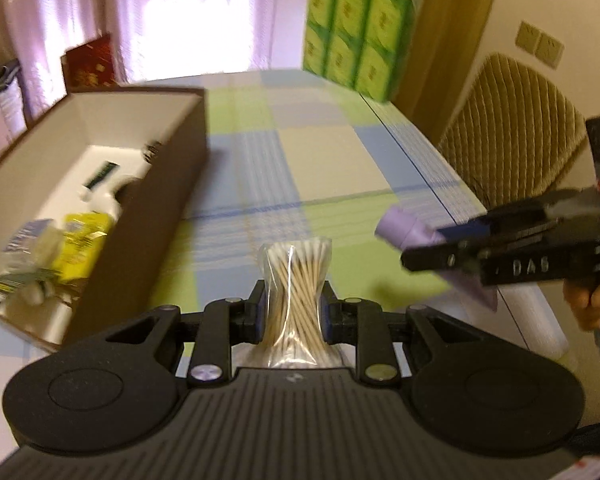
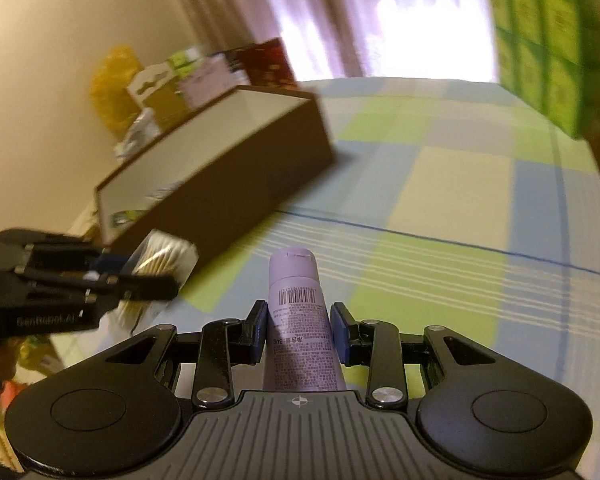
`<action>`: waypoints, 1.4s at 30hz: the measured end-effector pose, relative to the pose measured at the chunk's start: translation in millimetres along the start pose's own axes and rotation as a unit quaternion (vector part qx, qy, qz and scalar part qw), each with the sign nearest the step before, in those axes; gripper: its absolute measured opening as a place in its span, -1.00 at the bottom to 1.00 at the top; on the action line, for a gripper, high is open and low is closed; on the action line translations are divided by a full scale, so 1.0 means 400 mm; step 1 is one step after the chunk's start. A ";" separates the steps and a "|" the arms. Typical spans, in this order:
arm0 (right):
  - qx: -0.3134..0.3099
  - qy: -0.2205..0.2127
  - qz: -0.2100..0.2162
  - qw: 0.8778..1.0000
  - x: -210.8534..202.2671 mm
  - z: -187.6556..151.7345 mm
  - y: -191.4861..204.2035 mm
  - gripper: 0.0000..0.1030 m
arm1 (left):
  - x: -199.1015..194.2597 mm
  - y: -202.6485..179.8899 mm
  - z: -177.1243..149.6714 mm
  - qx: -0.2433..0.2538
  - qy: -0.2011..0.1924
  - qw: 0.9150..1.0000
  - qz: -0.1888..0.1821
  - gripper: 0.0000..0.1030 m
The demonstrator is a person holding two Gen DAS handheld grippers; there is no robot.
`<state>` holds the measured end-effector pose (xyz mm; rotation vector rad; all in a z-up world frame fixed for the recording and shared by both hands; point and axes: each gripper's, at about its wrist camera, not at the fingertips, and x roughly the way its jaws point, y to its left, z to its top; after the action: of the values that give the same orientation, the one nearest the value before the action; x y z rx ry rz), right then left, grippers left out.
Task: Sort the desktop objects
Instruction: 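Carry the swab bag and lavender tube over the open box with both tools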
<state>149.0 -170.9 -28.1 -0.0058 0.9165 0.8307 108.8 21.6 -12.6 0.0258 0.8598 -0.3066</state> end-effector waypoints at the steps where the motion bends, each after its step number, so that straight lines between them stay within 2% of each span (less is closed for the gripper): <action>1: -0.004 0.000 0.005 1.000 0.009 0.008 0.021 -0.40 | -0.016 0.019 0.003 -0.002 -0.005 1.000 0.002 -0.59; 7: -0.017 -0.006 0.042 0.999 0.076 0.071 0.150 -0.40 | -0.095 0.148 0.030 -0.005 -0.030 0.999 0.013 -0.59; 12: -0.024 -0.013 0.056 0.998 0.150 0.126 0.241 -0.40 | -0.132 0.263 0.045 -0.010 -0.041 0.999 0.016 -0.59; 21: -0.042 -0.040 0.048 0.997 0.277 0.264 0.361 -0.40 | -0.116 0.459 0.120 0.014 -0.051 0.998 0.030 -0.59; 27: -0.052 -0.055 0.007 0.997 0.388 0.372 0.367 -0.40 | -0.033 0.560 0.209 0.039 -0.040 0.998 0.034 -0.59; 31: -0.050 -0.045 -0.021 0.998 0.460 0.431 0.337 -0.40 | 0.044 0.611 0.264 0.049 -0.027 0.998 0.030 -0.59; 36: -0.048 -0.018 -0.046 0.998 0.556 0.486 0.296 -0.40 | 0.156 0.660 0.322 0.049 -0.008 0.998 0.027 -0.59; 42: -0.047 0.034 -0.077 0.995 0.689 0.540 0.236 -0.40 | 0.295 0.695 0.363 0.054 0.028 0.998 0.025 -0.59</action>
<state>330.0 142.3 -54.2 -0.1848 0.9283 0.7322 365.5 236.1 -33.8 0.1565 0.8972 -0.3057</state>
